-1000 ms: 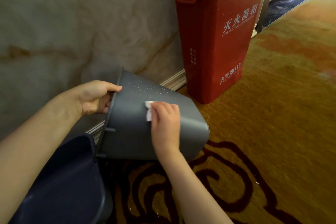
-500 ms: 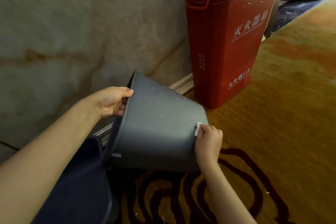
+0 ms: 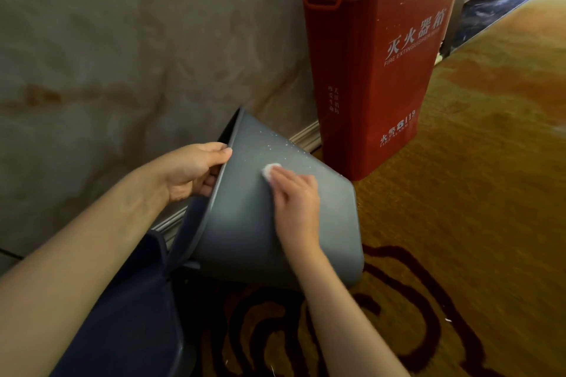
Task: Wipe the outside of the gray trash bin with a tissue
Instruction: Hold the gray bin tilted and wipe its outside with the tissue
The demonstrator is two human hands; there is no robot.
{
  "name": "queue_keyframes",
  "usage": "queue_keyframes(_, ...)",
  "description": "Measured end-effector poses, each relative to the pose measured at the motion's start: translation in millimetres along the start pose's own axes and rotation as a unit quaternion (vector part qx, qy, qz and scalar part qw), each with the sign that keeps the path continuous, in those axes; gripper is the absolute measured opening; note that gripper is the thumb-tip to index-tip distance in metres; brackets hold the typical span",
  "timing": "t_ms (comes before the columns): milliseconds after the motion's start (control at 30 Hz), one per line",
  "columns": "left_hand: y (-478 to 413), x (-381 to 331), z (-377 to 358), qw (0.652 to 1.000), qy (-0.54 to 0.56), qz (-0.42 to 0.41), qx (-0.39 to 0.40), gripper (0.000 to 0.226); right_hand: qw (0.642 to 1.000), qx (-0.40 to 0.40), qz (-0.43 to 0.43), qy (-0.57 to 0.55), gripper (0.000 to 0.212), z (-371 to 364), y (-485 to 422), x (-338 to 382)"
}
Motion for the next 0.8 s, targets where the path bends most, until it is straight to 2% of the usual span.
queue_keyframes(133,0.1,-1.5,-2.8,1.000,0.005,0.000,0.004,0.017,0.976,-0.014,-0.193,0.095,0.026,37.2,-2.3,-116.5)
queue_keyframes(233,0.1,-3.3,-4.6,1.000,0.009,0.003,0.011,0.016,0.967,0.024,-0.203,0.149,0.028,48.9,2.6,-148.6)
queue_keyframes(367,-0.8,-5.4,-6.2,1.000,-0.002,0.006,0.018,0.017,0.967,0.029,-0.207,0.149,0.028,48.1,3.6,-139.5)
queue_keyframes(467,-2.6,-4.4,-4.4,1.000,0.000,0.007,0.009,0.016,0.980,0.035,-0.156,0.118,0.025,31.6,4.0,-95.0)
queue_keyframes(633,-5.5,-0.1,5.0,1.000,-0.006,0.010,0.001,0.015,0.997,0.062,0.047,0.022,0.018,-11.4,25.8,32.7)
queue_keyframes(733,-5.0,3.3,10.0,1.000,-0.011,0.017,-0.006,0.016,0.995,0.059,0.084,-0.009,0.021,-12.4,25.6,37.4)
queue_keyframes(800,-4.3,5.0,13.4,1.000,-0.008,0.020,-0.013,0.017,0.996,0.059,0.064,0.019,0.021,-6.2,19.7,8.3)
Point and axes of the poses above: each hand's wrist, its own y-axis away from the middle knuckle, its own z-axis out of the back of the hand, x = y × z, the point moved 9 cm from there along -y, towards the middle knuckle, and after that the axes turned 8 degrees about -x, right-handed, at the moved point
